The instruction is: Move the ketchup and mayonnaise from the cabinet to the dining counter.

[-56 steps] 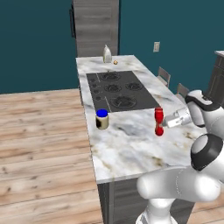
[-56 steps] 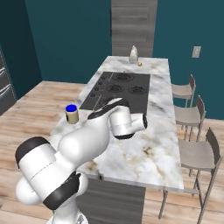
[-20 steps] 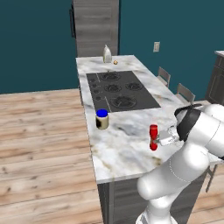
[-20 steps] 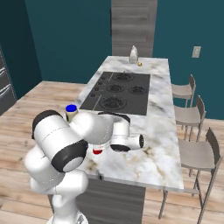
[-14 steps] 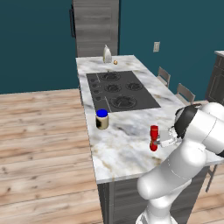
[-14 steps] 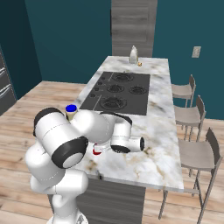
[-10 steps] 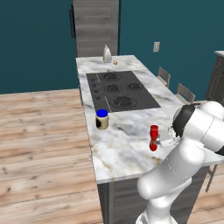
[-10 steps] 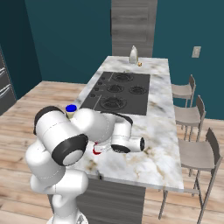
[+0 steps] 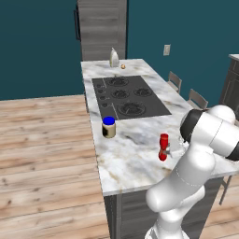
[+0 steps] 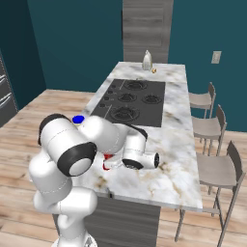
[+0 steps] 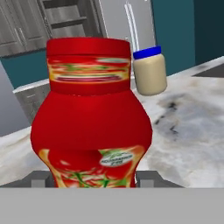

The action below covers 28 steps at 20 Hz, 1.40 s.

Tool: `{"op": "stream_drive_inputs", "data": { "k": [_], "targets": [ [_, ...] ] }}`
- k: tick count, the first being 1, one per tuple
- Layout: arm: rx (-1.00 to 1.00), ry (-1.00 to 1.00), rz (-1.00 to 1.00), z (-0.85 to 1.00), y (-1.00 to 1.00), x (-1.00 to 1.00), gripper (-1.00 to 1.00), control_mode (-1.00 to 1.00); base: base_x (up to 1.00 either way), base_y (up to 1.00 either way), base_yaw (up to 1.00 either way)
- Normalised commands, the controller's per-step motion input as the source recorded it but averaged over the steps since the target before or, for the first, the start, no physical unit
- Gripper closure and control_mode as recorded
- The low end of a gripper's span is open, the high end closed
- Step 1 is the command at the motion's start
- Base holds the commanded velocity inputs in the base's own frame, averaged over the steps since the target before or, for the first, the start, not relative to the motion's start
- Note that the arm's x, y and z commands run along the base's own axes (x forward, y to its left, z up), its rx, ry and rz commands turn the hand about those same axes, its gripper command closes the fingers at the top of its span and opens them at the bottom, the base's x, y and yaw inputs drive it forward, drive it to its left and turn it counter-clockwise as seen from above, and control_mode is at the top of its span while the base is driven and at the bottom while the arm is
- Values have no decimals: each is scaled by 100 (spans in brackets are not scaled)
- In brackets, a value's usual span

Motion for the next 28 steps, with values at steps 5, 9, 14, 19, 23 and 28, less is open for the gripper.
{"op": "stream_drive_inputs", "data": {
  "k": [5, 9, 14, 19, 23, 28],
  "targets": [
    [0, -4, 0, -17, 0, 6, 100, -100, 0, 0, 0],
    [0, 0, 0, -10, 0, 2, 100, -100, 0, 0, 0],
    [0, 0, 0, -2, 0, 0, -100, -100, 0, 0, 0],
    [0, -2, 0, 0, 0, -1, -100, -100, 0, 0, 0],
    [0, -16, 0, 0, 0, -11, -100, -100, 0, 0, 0],
    [0, -20, 0, 0, 0, -16, -100, -100, 0, 0, 0]
  ]
}}
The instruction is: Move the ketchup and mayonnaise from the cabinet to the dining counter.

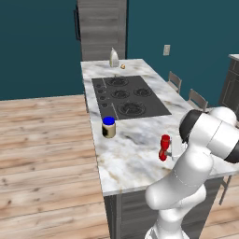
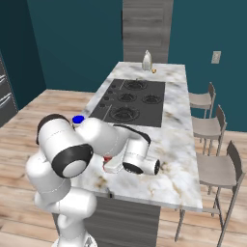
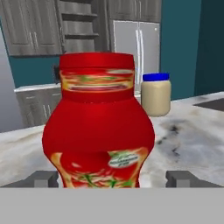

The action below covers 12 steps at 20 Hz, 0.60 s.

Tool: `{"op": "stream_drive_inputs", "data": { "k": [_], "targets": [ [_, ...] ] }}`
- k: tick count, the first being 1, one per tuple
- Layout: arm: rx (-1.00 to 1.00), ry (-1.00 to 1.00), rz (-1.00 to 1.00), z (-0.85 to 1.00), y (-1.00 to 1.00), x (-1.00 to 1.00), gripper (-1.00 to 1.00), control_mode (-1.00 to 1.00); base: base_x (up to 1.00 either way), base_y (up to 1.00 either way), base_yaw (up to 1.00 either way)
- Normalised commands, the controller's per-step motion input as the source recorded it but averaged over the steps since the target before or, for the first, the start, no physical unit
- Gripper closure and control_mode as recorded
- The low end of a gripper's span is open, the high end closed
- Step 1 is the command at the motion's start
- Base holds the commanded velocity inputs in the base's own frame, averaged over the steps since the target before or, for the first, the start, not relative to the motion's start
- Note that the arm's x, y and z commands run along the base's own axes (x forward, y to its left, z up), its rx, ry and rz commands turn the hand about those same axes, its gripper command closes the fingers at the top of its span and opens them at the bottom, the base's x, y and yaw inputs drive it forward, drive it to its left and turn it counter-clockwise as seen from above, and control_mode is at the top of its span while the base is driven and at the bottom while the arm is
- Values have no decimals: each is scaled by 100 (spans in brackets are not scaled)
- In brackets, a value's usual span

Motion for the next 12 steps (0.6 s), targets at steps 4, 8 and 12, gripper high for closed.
{"op": "stream_drive_inputs", "data": {
  "k": [4, 8, 12],
  "targets": [
    [0, -11, 0, 13, 0, -2, -100, -100, 0, 0, 0],
    [0, -9, 0, 31, 0, 0, -100, -100, 0, 0, 0],
    [0, -10, 0, 44, 0, -1, -100, -100, 0, 0, 0]
  ]
}}
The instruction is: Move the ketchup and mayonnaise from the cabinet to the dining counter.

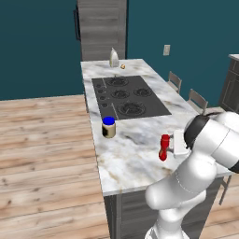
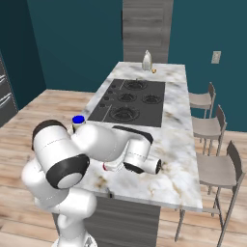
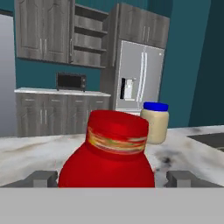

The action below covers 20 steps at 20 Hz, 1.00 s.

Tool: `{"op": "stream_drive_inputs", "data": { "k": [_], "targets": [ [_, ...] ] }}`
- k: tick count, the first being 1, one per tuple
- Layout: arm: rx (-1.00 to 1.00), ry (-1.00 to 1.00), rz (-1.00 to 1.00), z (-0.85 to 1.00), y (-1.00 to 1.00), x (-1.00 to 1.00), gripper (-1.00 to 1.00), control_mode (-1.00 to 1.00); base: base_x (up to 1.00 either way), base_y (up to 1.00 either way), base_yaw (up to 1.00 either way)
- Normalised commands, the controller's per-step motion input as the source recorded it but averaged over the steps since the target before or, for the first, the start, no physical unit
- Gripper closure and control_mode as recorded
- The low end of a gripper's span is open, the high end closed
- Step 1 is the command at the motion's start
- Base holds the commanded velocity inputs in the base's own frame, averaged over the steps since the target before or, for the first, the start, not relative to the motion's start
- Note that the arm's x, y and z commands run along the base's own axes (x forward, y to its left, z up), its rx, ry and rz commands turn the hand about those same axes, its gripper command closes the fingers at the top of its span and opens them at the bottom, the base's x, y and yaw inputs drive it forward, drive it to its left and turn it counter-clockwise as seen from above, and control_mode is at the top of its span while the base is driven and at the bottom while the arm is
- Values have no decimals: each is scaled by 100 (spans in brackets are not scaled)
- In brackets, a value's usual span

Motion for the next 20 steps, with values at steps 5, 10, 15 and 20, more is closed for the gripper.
{"op": "stream_drive_inputs", "data": {
  "k": [5, 10, 15, 20],
  "targets": [
    [-1, -8, 0, 43, 0, -15, -100, -100, 0, 0, 0],
    [-4, -7, 0, 43, 0, -30, -100, -100, 0, 0, 0],
    [-7, -3, 0, 54, 0, -34, -100, -100, 0, 0, 0],
    [-16, 1, -2, 68, 0, -51, -100, -100, 0, 0, 0]
  ]
}}
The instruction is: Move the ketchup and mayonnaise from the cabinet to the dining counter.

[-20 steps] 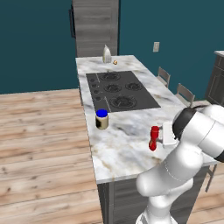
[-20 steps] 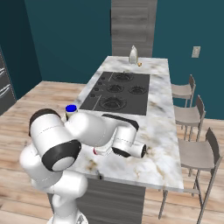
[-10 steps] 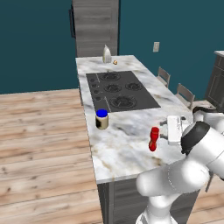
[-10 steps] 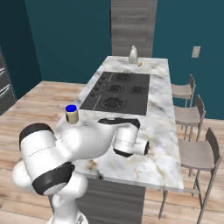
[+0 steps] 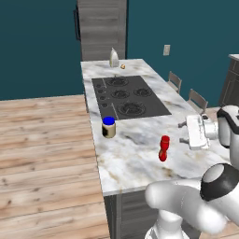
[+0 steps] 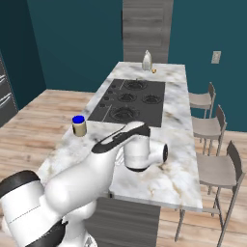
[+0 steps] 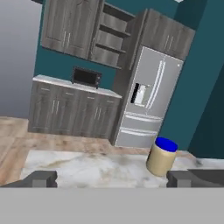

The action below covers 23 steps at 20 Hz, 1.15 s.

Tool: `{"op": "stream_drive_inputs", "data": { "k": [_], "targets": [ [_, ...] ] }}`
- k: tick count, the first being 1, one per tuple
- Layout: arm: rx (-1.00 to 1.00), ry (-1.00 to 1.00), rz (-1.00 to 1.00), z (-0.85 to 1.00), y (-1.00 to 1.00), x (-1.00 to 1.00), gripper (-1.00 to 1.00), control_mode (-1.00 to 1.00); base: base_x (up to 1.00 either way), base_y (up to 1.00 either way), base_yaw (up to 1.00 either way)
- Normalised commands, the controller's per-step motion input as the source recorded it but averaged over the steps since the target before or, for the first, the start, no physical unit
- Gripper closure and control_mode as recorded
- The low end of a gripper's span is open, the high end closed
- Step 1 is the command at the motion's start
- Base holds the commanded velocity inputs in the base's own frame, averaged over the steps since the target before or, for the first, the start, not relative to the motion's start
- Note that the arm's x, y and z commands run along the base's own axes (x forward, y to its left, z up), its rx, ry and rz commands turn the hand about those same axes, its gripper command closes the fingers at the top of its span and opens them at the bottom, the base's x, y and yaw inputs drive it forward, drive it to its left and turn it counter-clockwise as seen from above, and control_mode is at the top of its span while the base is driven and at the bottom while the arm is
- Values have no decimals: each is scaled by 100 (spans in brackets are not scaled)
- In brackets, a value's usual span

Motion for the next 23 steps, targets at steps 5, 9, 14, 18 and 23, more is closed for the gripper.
{"op": "stream_drive_inputs", "data": {
  "k": [5, 9, 14, 18, 23],
  "targets": [
    [-27, 15, -11, 86, 14, -56, -100, -100, 0, 0, 0],
    [-39, 22, -22, 91, 38, -49, -100, -100, 0, 0, 0],
    [-38, 21, -32, 81, 53, -47, -100, -100, 0, 0, 0],
    [-32, 22, -36, 77, 56, -49, -100, -100, 0, 0, 0],
    [-23, 12, -36, 86, 47, -28, -100, -100, 0, 0, 0]
  ]
}}
